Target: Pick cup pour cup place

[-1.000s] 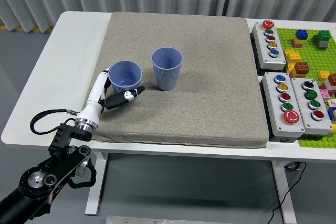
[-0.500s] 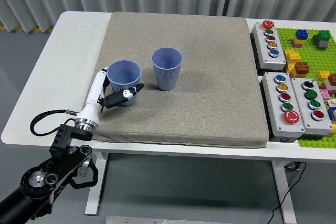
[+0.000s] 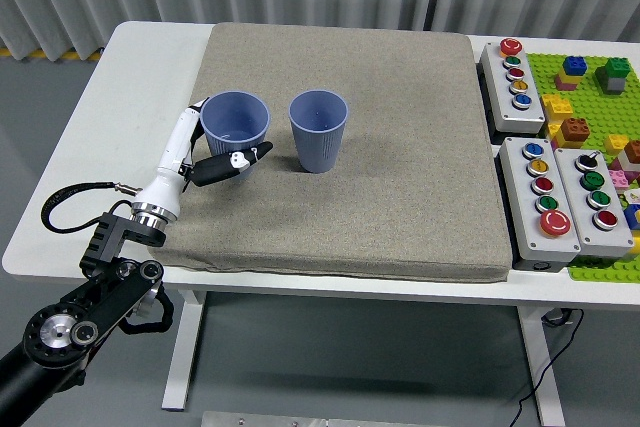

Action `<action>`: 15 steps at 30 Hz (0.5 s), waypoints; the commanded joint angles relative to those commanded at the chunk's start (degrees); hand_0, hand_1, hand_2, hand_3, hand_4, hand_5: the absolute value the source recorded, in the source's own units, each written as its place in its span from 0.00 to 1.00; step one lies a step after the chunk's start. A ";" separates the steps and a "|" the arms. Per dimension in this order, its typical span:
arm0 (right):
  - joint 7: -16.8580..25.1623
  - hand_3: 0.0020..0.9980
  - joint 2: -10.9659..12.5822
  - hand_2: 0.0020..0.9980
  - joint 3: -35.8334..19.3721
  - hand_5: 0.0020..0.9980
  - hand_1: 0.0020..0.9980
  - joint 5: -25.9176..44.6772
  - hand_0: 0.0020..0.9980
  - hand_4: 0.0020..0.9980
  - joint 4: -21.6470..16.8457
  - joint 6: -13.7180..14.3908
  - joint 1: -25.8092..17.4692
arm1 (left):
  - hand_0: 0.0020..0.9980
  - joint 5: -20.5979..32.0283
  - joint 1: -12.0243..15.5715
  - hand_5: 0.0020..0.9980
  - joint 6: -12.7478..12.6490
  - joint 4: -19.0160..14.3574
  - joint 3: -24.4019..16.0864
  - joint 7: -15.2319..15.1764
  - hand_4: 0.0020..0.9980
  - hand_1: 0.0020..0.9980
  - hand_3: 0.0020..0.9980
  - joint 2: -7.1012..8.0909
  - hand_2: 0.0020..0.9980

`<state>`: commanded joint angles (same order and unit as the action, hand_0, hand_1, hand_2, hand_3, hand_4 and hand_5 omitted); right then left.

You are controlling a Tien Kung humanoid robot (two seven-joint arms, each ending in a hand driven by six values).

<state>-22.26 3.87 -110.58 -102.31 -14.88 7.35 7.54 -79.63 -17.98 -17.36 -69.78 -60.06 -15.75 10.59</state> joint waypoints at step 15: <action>-0.10 0.60 0.27 0.51 0.31 0.01 0.61 0.22 0.64 0.00 -0.01 0.09 0.13 | 0.54 -10.17 -9.54 0.17 8.41 2.85 1.09 6.51 0.89 0.47 0.57 2.18 0.51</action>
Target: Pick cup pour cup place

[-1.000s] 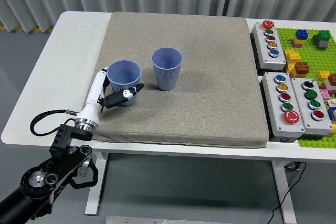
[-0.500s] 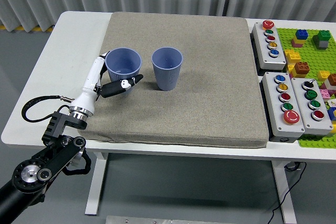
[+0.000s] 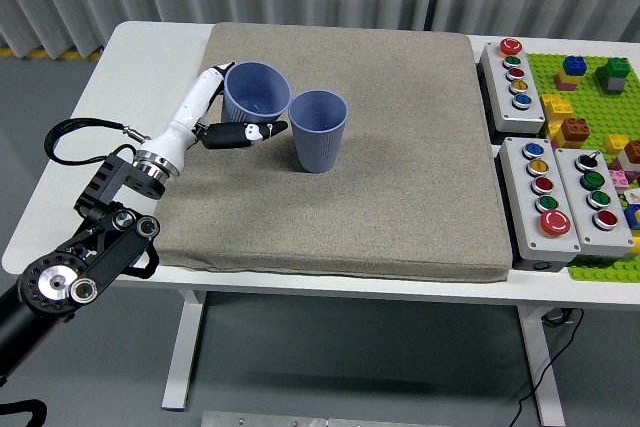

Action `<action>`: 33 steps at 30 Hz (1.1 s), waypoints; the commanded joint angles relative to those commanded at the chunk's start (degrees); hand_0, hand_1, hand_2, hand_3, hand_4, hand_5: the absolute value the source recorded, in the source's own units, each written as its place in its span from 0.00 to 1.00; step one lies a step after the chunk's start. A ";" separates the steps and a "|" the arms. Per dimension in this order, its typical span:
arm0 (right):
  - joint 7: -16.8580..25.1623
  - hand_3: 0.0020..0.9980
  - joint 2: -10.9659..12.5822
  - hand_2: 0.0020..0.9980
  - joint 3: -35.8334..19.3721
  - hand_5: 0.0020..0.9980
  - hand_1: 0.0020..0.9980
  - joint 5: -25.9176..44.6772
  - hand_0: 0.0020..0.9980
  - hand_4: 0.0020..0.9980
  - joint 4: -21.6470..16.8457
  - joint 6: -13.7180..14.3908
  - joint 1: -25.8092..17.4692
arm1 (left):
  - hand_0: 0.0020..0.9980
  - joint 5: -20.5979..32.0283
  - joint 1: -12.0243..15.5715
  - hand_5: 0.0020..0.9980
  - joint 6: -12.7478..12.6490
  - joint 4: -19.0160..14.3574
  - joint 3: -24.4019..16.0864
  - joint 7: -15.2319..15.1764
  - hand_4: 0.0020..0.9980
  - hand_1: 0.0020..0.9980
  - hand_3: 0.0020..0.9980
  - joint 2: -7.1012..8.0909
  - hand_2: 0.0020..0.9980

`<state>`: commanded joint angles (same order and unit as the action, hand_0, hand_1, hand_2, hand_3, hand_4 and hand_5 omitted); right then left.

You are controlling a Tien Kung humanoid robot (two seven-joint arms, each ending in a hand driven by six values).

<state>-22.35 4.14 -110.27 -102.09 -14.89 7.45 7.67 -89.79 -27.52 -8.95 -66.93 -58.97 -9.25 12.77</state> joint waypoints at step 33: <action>0.25 0.60 0.48 0.51 0.85 0.02 0.61 1.47 0.64 0.00 0.13 0.23 0.86 | 0.53 -29.75 -11.45 0.17 10.33 -1.20 3.90 9.63 0.88 0.47 0.57 2.96 0.50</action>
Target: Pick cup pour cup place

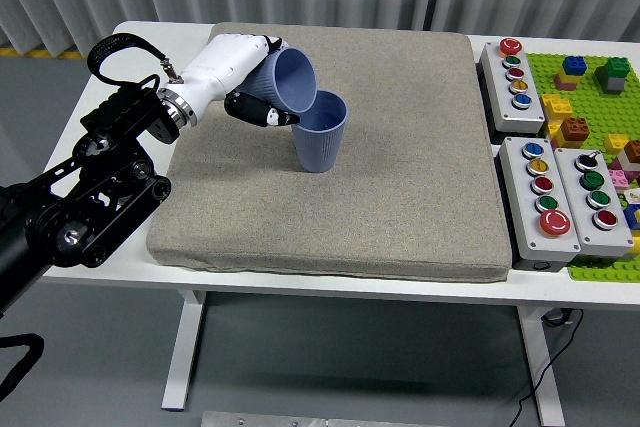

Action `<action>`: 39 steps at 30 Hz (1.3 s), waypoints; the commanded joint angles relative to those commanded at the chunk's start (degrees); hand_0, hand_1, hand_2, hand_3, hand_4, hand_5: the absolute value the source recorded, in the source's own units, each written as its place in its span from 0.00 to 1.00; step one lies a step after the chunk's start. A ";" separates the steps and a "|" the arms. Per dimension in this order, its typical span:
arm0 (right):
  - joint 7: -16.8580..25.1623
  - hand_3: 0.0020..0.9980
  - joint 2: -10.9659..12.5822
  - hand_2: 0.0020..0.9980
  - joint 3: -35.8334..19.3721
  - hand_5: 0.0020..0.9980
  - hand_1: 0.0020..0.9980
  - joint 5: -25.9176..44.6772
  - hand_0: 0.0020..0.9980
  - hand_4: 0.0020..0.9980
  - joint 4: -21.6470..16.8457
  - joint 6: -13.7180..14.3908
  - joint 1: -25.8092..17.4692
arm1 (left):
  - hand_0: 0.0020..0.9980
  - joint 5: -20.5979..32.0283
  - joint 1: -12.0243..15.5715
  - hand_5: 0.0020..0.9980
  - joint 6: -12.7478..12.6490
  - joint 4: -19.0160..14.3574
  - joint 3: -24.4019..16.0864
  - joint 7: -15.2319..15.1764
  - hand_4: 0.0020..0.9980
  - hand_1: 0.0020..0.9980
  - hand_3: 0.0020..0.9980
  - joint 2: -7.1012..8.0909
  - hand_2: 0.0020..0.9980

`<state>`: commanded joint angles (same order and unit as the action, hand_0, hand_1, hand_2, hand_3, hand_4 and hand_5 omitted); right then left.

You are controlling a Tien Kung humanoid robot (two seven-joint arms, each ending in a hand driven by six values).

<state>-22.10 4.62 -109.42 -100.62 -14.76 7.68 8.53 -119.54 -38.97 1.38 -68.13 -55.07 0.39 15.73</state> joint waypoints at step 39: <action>-0.06 0.60 0.11 0.51 0.33 0.01 0.61 0.36 0.64 0.00 -0.04 0.18 -0.23 | 0.52 -6.40 -4.16 0.21 -0.01 -1.41 6.34 2.14 0.88 0.46 0.56 2.09 0.50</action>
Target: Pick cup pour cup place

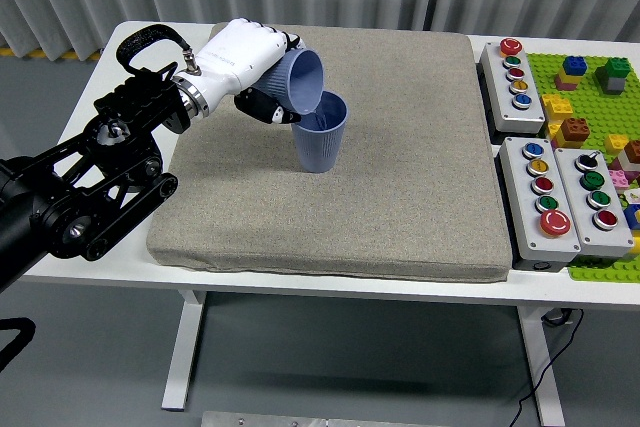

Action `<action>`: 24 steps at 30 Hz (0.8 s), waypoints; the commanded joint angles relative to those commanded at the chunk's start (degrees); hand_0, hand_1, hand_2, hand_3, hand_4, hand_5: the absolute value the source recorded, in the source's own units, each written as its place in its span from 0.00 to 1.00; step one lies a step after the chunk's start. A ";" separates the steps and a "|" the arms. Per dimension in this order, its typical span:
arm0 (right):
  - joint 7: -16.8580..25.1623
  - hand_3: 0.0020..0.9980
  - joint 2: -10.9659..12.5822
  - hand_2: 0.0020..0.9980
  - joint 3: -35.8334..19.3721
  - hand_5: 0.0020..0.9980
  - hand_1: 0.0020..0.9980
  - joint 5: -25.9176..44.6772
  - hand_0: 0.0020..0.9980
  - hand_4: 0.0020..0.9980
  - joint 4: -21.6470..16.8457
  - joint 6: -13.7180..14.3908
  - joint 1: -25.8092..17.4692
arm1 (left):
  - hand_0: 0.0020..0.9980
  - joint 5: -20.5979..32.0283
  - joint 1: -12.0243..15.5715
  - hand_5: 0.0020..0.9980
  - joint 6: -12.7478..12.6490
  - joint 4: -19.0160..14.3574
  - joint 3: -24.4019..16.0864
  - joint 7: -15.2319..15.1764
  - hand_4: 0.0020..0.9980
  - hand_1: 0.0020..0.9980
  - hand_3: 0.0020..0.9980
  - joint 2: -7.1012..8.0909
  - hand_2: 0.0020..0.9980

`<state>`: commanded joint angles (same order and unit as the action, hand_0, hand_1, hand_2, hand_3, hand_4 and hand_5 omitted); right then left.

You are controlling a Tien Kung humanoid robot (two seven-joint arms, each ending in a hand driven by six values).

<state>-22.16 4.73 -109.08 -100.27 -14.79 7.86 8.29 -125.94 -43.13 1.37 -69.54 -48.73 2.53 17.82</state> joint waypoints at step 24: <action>-0.06 0.60 0.01 0.51 0.19 0.01 0.61 0.51 0.64 0.00 -0.06 0.07 -0.09 | 0.51 -0.20 -1.69 0.21 -0.48 0.22 2.06 0.40 0.87 0.46 0.56 0.79 0.50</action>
<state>-22.23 4.73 -108.89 -99.76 -14.85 7.93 8.20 -126.14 -44.82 0.89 -69.32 -46.67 2.93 18.61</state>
